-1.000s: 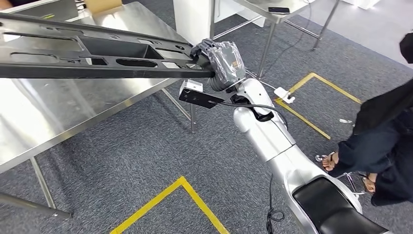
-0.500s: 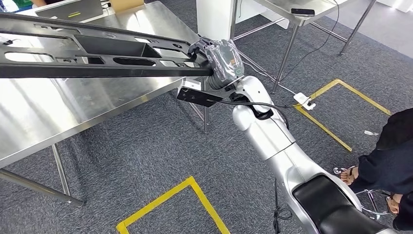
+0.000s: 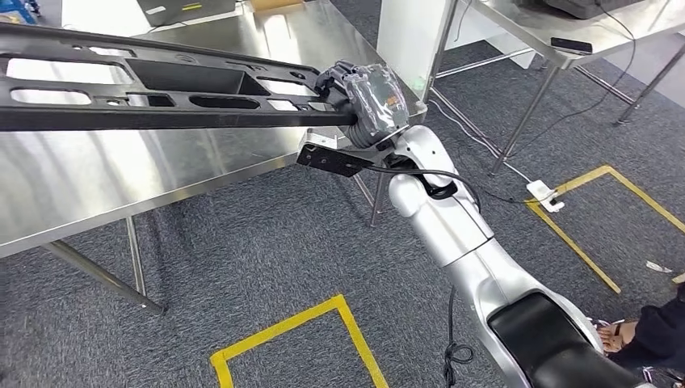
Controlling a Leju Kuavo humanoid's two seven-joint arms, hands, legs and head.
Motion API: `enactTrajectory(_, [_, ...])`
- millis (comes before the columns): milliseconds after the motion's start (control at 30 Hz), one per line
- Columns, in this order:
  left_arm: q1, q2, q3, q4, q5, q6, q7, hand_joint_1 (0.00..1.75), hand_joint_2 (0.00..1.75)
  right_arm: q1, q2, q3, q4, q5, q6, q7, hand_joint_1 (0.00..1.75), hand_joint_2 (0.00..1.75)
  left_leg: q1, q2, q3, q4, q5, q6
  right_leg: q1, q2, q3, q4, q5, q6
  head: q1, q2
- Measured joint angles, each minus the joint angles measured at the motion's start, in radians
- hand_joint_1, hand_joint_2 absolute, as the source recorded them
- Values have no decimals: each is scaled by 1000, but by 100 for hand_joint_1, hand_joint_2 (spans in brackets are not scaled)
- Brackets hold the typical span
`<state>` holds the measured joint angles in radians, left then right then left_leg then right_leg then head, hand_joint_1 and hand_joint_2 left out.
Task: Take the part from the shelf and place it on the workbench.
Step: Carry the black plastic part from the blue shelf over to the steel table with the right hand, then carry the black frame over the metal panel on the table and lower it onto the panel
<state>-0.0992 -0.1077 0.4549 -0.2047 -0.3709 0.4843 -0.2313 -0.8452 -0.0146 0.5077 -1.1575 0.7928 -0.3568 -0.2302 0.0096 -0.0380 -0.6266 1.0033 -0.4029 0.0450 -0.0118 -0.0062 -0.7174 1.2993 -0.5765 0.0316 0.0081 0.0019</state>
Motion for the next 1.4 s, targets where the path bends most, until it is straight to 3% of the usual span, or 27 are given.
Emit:
enactTrajectory(33, [1, -1, 1, 0, 0, 0, 0, 0, 175, 2, -2, 0, 0, 0, 0, 0, 175, 175, 0, -12, 0, 1, 0, 0, 0, 2, 0, -10, 13, 7, 0, 0])
enactTrajectory(67, [2, -1, 2, 0, 0, 0, 0, 0, 175, 2, -3, 0, 0, 0, 0, 0, 175, 175, 0, -24, 0, 3, -1, -1, -1, 6, 20, -60, 39, 15, 0, 0])
enactTrajectory(133, [3, -2, 5, 0, 0, 0, 0, 0, 175, 0, -6, 0, 0, -1, 0, 0, 175, 175, -2, -46, -2, 9, -4, -6, -6, 29, 83, -202, 100, 26, 0, 0])
enactTrajectory(200, [3, -2, 6, 0, 0, 0, 0, 0, 175, -2, -6, 0, 0, -2, 1, 0, 175, 175, -4, -61, -8, 15, -6, -15, -9, 46, 115, -274, 128, 20, 0, 0])
enactTrajectory(267, [6, -1, 8, 0, 0, 0, 0, 0, 175, -3, -5, 1, 0, -3, 2, 1, 175, 175, -2, -72, -13, 14, -5, -26, -7, 37, 117, -280, 131, 4, 0, 0])
enactTrajectory(300, [8, 0, 9, 0, 0, 0, 0, 0, 175, -4, -4, 1, 0, -3, 2, 1, 175, 175, -1, -68, -14, 15, -7, -31, -9, 30, 120, -282, 133, -2, 0, 0])
enactTrajectory(367, [10, 0, 11, 0, 0, 1, 1, 0, 175, -7, -2, 1, 0, -3, 2, 3, 175, 175, -1, -28, -35, 60, -36, -42, -14, 16, 125, -287, 135, -17, -5, 0])
enactTrajectory(433, [10, -2, 11, 0, -2, 0, 1, 0, 175, -8, 1, 1, 0, -3, 2, 3, 175, 175, 2, 20, -93, 180, -96, -50, -12, 2, 129, -288, 132, -27, -10, 0])
enactTrajectory(500, [9, -2, 11, 1, -4, 0, 1, 0, 175, -6, 0, 1, 0, -3, 2, 4, 175, 175, 6, 33, -150, 287, -131, -55, -9, -16, 130, -287, 129, -29, -10, 0])
enactTrajectory(533, [9, -3, 11, 0, -5, 0, 2, 0, 175, -6, 0, 1, 0, -3, 2, 5, 175, 175, 7, 35, -156, 293, -123, -56, -9, -24, 131, -287, 128, -30, -10, 0])
enactTrajectory(567, [9, -2, 11, 0, -5, 0, 3, 0, 175, -5, 0, 1, 0, -3, 2, 6, 175, 175, 8, 38, -139, 256, -97, -54, -8, -33, 133, -287, 127, -30, -10, 0])
enactTrajectory(633, [8, -1, 11, 0, -6, 0, 4, 0, 175, -6, 0, 1, -3, -2, 2, 6, 175, 175, 3, 65, -65, 117, -35, -45, -5, -48, 138, -287, 122, -26, -10, 0])
enactTrajectory(700, [6, -1, 11, 0, -8, 0, 4, 0, 175, -9, -1, 0, -7, -3, 3, 7, 175, 175, -5, 86, -16, 27, -10, -34, 1, -62, 142, -287, 116, -18, -9, 0])
enactTrajectory(800, [5, -1, 11, 0, -10, 0, 4, 0, 175, -10, -2, -1, -11, -3, 4, 8, 175, 175, -9, 65, -9, 10, -8, -19, 5, -81, 147, -290, 110, -4, -7, 0])
enactTrajectory(833, [5, -2, 11, 0, -11, 0, 4, 0, 175, -10, -3, -1, -13, -3, 4, 9, 175, 175, -7, 57, -6, 4, -4, -13, 4, -72, 146, -282, 103, 0, -6, 0])
enactTrajectory(867, [4, -2, 11, 0, -12, 0, 4, 0, 175, -11, -5, -2, -15, -4, 4, 9, 175, 175, -4, 51, -1, -2, 0, -7, 4, -54, 135, -257, 89, 2, -5, 0])
enactTrajectory(933, [2, -2, 11, 0, -15, 0, 4, 0, 175, -10, -11, -5, -17, -13, 4, 9, 175, 175, -2, 37, 2, -7, 3, 0, 1, -14, 79, -139, 39, -4, -3, 0])
enactTrajectory(1000, [-1, -3, 11, 0, -16, 0, 5, 0, 175, -3, -18, -7, -17, -23, 4, 8, 175, 175, -2, 21, 2, -6, 2, 2, 0, 0, 8, -11, 0, -3, -2, 0])
enactTrajectory(1033, [-1, -4, 11, 0, -16, 0, 6, 0, 175, 1, -20, -8, -17, -25, 4, 7, 175, 175, -2, 14, 3, -6, 2, 2, 0, 2, -7, 9, 1, 3, -2, 0])
enactTrajectory(1067, [0, -4, 11, 0, -16, 0, 7, 0, 175, 3, -23, -8, -17, -27, 4, 7, 175, 175, -1, 7, 3, -5, 2, 2, -1, 3, -2, -14, 19, 11, -1, 0])
enactTrajectory(1133, [0, -5, 11, 0, -16, 0, 7, 0, 175, 3, -26, -9, -19, -27, 4, 6, 175, 175, -2, -3, 3, -1, -2, -3, -5, 4, 55, -152, 82, 27, -1, 0])
enactTrajectory(1200, [-1, -4, 11, 0, -16, 0, 7, 0, 175, 2, -26, -9, -22, -27, 4, 4, 175, 175, -6, -9, 0, 9, -10, -10, -10, 7, 105, -265, 128, 26, -2, 0])
enactTrajectory(1267, [0, -3, 11, 0, -16, 0, 7, 0, 175, 3, -26, -9, -24, -27, 4, 3, 175, 175, -8, -10, -3, 16, -15, -7, -10, 9, 115, -287, 139, 16, -3, 0])
enactTrajectory(1400, [2, -3, 11, 0, -20, 0, 8, 0, 175, 6, -29, -9, -33, -27, 4, 5, 175, 175, -5, -6, 0, 11, -14, -1, -4, 11, 115, -287, 141, 10, -3, 0])
